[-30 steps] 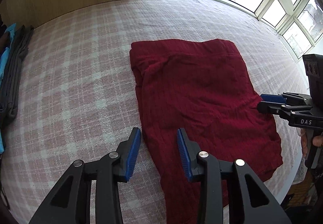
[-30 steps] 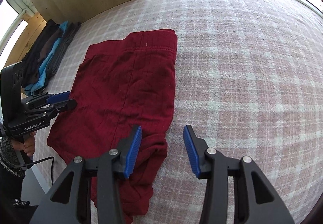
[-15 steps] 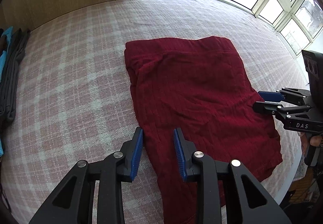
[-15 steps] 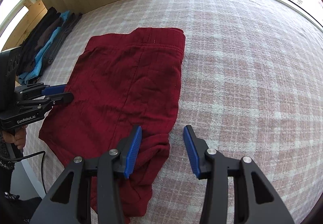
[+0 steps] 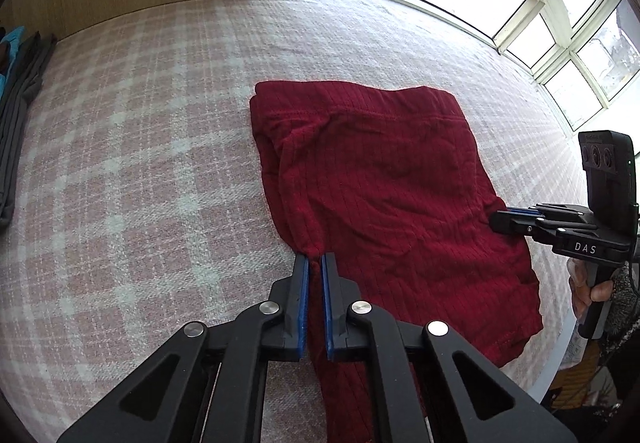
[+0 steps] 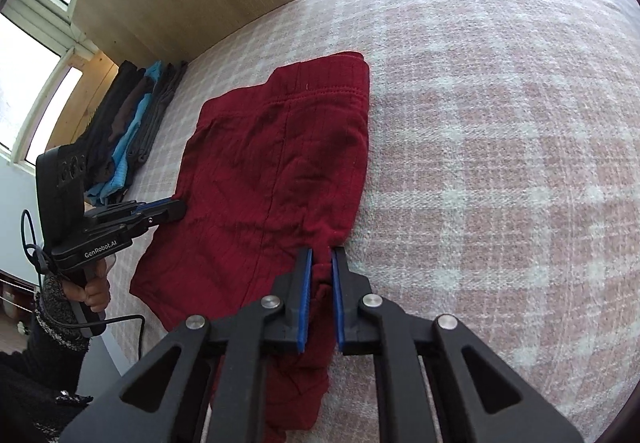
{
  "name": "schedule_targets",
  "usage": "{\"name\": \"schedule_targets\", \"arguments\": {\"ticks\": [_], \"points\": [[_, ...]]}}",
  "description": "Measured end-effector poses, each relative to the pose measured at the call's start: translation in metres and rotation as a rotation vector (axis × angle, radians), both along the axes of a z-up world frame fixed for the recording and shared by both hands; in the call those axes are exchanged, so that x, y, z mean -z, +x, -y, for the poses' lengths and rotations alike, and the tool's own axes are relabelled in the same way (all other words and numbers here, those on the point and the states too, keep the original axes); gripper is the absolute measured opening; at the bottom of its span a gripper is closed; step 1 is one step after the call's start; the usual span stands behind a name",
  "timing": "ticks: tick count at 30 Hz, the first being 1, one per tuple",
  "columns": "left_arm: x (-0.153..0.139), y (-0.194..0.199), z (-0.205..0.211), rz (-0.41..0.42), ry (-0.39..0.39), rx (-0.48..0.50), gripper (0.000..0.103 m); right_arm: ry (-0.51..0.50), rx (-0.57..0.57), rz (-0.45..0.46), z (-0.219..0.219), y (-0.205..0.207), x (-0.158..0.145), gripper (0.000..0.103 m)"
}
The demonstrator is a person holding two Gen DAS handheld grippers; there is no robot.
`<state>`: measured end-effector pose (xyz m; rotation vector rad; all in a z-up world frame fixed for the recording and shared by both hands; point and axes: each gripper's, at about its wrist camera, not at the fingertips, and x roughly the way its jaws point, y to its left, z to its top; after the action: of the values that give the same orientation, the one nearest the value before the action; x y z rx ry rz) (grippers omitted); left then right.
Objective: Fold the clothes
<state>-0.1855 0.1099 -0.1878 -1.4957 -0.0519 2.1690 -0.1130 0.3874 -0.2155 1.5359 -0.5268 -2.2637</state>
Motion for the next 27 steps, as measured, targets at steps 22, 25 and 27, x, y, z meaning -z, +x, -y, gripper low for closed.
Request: {"name": "schedule_targets", "arguments": {"ticks": [22,25,27], "points": [[-0.134,0.048,0.061,-0.093,0.326,-0.072,0.005,-0.283,0.066,-0.297,-0.014,0.062,-0.153,0.008],[-0.102,0.03,0.059,-0.033,0.27,-0.085,0.005,-0.243,0.068,-0.226,-0.01,0.034,-0.123,0.008],[-0.07,0.009,0.057,0.015,0.238,-0.106,0.005,-0.21,0.069,-0.167,-0.007,0.006,-0.093,0.008]]}}
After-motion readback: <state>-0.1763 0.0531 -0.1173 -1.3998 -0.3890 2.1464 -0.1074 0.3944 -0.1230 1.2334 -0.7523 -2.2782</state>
